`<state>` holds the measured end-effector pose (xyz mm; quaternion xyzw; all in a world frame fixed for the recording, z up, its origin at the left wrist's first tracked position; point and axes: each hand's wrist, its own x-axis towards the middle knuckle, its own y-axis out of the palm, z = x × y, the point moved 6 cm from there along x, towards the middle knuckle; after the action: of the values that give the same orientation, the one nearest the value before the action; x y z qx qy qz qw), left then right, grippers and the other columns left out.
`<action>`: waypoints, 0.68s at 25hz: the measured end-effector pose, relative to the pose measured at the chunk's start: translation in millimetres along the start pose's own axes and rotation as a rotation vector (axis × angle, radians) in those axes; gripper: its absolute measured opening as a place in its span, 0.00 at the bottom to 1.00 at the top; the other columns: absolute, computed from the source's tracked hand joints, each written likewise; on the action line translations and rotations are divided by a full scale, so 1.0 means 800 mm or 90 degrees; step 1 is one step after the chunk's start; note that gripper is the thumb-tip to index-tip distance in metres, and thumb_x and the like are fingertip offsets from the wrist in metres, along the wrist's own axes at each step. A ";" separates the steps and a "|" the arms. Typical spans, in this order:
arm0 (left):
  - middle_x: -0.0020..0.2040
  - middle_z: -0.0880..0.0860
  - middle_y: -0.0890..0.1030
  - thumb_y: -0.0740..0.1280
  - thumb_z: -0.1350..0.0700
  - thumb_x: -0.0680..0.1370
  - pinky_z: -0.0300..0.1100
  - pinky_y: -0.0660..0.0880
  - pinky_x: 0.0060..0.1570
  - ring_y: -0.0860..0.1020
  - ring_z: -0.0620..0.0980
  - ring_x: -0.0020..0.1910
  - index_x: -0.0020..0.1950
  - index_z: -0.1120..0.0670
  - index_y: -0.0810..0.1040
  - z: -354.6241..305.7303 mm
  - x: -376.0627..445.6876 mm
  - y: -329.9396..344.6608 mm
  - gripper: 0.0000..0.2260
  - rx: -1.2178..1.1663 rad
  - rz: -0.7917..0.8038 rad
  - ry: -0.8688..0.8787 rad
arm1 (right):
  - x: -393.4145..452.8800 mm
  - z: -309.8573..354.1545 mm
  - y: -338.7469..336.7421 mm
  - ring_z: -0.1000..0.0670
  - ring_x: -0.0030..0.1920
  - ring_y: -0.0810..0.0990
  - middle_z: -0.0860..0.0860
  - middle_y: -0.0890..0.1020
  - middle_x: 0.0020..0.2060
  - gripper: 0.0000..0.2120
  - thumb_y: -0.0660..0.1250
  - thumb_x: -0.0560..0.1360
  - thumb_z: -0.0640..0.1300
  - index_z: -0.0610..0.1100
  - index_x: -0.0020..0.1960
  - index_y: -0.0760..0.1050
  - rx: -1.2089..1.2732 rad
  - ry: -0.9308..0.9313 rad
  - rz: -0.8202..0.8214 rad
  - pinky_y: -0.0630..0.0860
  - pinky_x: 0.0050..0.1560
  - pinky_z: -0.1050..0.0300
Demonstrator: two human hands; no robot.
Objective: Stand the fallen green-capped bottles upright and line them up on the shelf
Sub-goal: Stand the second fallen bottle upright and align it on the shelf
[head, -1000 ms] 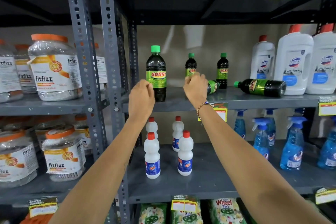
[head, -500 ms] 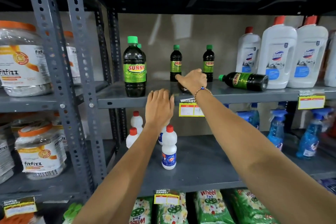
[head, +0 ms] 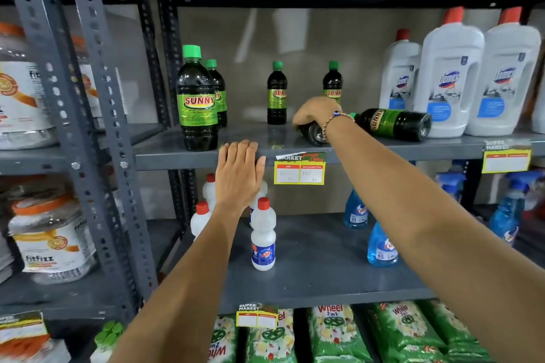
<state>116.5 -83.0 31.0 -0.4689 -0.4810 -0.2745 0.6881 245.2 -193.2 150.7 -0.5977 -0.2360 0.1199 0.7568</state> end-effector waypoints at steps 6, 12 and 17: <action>0.54 0.57 0.80 0.54 0.50 0.80 0.50 0.65 0.61 0.77 0.57 0.52 0.57 0.59 0.76 -0.001 -0.002 -0.003 0.17 0.023 -0.013 0.001 | 0.021 -0.013 0.016 0.41 0.54 0.80 0.43 0.81 0.54 0.24 0.73 0.67 0.55 0.40 0.54 0.75 0.183 0.034 -0.098 0.78 0.51 0.50; 0.55 0.57 0.80 0.54 0.50 0.80 0.50 0.63 0.60 0.77 0.58 0.53 0.57 0.59 0.76 0.000 0.001 0.000 0.17 0.031 -0.028 0.003 | 0.029 -0.015 0.032 0.41 0.62 0.73 0.40 0.73 0.61 0.32 0.66 0.73 0.59 0.35 0.65 0.67 0.483 -0.089 -0.256 0.72 0.59 0.49; 0.56 0.56 0.80 0.53 0.49 0.80 0.50 0.65 0.61 0.77 0.58 0.54 0.58 0.58 0.75 0.002 0.000 0.005 0.17 0.025 -0.010 -0.002 | 0.038 -0.003 0.052 0.45 0.68 0.66 0.42 0.65 0.66 0.37 0.66 0.75 0.56 0.38 0.72 0.54 0.617 -0.179 -0.166 0.66 0.67 0.50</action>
<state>119.2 -80.3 29.8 -0.4517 -0.4909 -0.2699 0.6944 276.8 -170.9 116.4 -0.1221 -0.3252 0.1991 0.9164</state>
